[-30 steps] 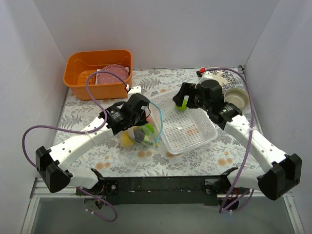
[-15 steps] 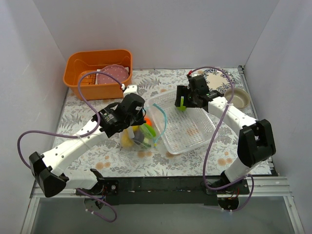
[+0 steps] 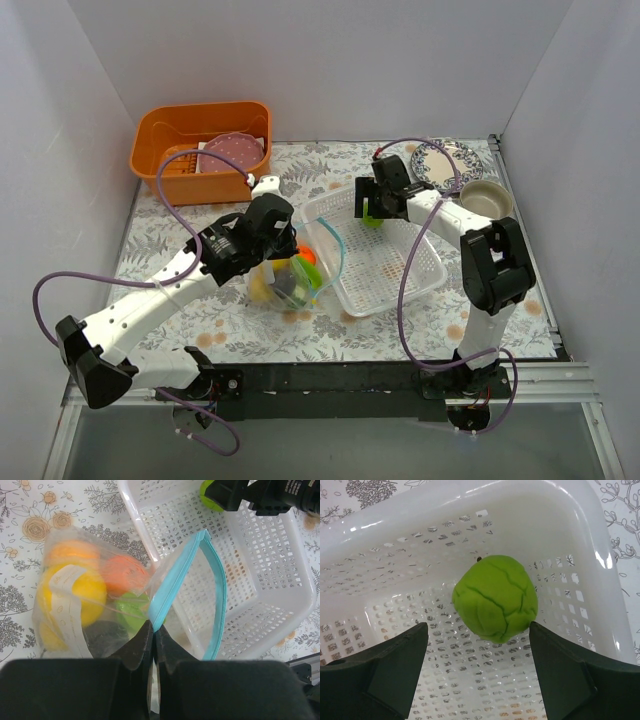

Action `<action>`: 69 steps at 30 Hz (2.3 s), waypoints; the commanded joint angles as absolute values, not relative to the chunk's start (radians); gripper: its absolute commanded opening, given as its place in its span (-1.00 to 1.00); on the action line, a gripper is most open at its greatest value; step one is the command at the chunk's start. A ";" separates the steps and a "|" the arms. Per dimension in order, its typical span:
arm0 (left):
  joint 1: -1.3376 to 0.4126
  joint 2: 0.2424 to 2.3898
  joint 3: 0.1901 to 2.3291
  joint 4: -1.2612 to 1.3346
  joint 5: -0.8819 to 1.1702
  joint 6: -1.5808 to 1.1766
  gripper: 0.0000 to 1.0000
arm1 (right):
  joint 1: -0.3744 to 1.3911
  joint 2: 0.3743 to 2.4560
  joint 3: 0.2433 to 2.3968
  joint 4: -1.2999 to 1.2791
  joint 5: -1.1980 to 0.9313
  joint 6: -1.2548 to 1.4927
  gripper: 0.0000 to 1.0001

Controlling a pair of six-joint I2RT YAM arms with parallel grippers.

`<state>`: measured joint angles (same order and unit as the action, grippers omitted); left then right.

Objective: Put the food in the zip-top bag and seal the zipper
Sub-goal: Move the fake fruit to the bin.

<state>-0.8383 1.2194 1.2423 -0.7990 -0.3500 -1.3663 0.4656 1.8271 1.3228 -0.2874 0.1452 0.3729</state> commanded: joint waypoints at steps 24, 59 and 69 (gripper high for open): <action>-0.828 1.169 1.209 -0.772 -0.322 -1.387 -1.00 | 0.465 1.902 1.393 -0.314 0.212 0.302 0.45; -0.828 1.140 1.197 -0.792 -0.322 -1.390 -1.00 | 0.480 1.758 1.235 -0.367 -0.136 0.238 0.57; -0.828 1.127 1.184 -0.798 -0.324 -1.393 -1.00 | 0.483 1.767 1.232 -0.377 -0.121 0.235 0.52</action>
